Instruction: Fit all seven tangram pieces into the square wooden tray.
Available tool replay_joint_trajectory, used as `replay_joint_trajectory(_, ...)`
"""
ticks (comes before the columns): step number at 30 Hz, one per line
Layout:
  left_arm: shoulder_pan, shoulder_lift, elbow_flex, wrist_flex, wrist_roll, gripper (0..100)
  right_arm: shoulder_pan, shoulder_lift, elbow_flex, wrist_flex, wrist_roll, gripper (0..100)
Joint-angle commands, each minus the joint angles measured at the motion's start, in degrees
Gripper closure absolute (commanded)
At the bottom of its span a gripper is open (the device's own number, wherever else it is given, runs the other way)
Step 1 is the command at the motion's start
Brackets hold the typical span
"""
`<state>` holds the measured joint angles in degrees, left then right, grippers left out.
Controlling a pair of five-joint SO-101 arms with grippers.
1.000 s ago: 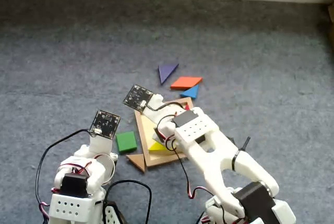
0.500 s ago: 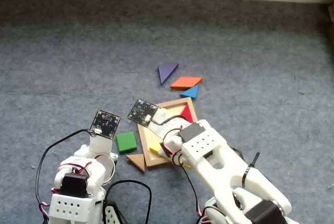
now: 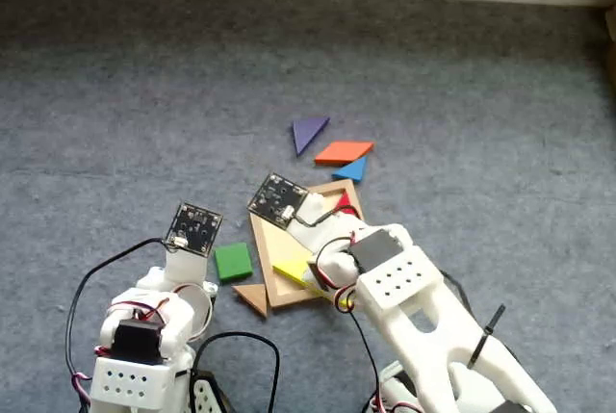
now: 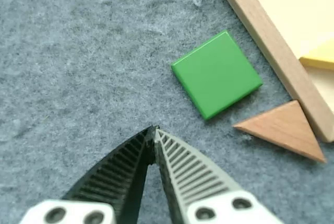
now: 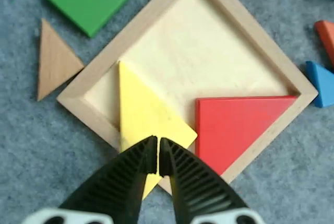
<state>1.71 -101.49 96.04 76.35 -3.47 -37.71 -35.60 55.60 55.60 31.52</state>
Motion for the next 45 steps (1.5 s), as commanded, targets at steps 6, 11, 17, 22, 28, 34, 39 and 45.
replay_joint_trajectory(6,-0.7,-1.7,1.2,0.4,-0.4,99,-5.2,-3.5,0.0,9.1,-9.1,98.0)
replay_joint_trajectory(11,-0.7,-1.7,1.2,0.4,-0.4,99,-10.1,-3.5,-0.4,10.3,-16.1,98.0)
replay_joint_trajectory(17,-0.7,-1.7,1.2,0.4,-0.4,99,-10.0,-2.9,0.5,10.2,-21.5,98.0)
replay_joint_trajectory(22,-0.7,-1.7,1.2,0.4,-0.4,99,-3.9,-2.9,7.3,3.8,-22.2,98.0)
replay_joint_trajectory(28,-0.7,-1.7,1.2,0.4,-0.4,99,5.4,-3.6,13.2,-1.5,-21.7,97.8)
replay_joint_trajectory(34,-0.7,-1.7,1.2,0.4,-0.4,99,10.6,-3.6,10.4,-1.5,-13.6,97.8)
replay_joint_trajectory(39,-0.7,-1.7,1.2,0.4,-0.4,99,10.9,-3.6,6.7,-1.0,-13.5,97.8)
replay_joint_trajectory(45,-0.7,-1.7,1.2,0.4,-0.4,99,10.9,-3.6,5.7,-1.5,-13.5,97.8)
